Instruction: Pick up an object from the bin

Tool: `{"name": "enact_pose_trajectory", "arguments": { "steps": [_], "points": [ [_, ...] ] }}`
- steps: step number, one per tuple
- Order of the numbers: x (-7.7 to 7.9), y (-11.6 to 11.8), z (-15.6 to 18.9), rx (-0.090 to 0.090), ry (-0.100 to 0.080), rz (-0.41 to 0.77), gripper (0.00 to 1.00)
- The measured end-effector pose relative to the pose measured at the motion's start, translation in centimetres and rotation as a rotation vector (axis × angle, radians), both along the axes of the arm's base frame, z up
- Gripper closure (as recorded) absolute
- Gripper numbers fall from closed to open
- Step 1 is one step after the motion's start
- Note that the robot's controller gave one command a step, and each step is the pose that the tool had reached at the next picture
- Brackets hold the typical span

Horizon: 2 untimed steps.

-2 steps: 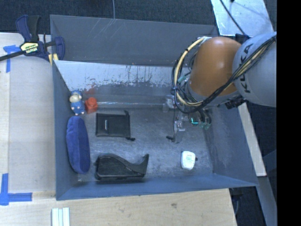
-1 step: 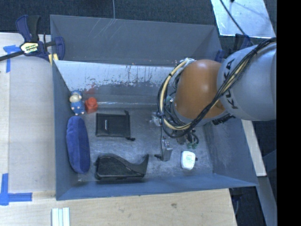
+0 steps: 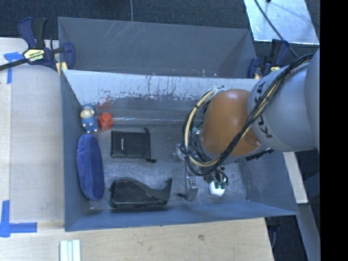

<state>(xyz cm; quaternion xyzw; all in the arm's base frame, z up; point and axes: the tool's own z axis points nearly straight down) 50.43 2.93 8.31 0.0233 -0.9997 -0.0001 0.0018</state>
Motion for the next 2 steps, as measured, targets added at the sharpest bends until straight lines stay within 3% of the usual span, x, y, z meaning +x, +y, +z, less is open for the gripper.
{"name": "enact_pose_trajectory", "arguments": {
  "steps": [1, 2],
  "points": [
    [3.4, -8.6, 3.7, -0.004, -0.010, 0.251, 0.00],
    [-1.7, -9.8, -1.0, 0.000, -0.009, 0.570, 0.00]
  ]
}}
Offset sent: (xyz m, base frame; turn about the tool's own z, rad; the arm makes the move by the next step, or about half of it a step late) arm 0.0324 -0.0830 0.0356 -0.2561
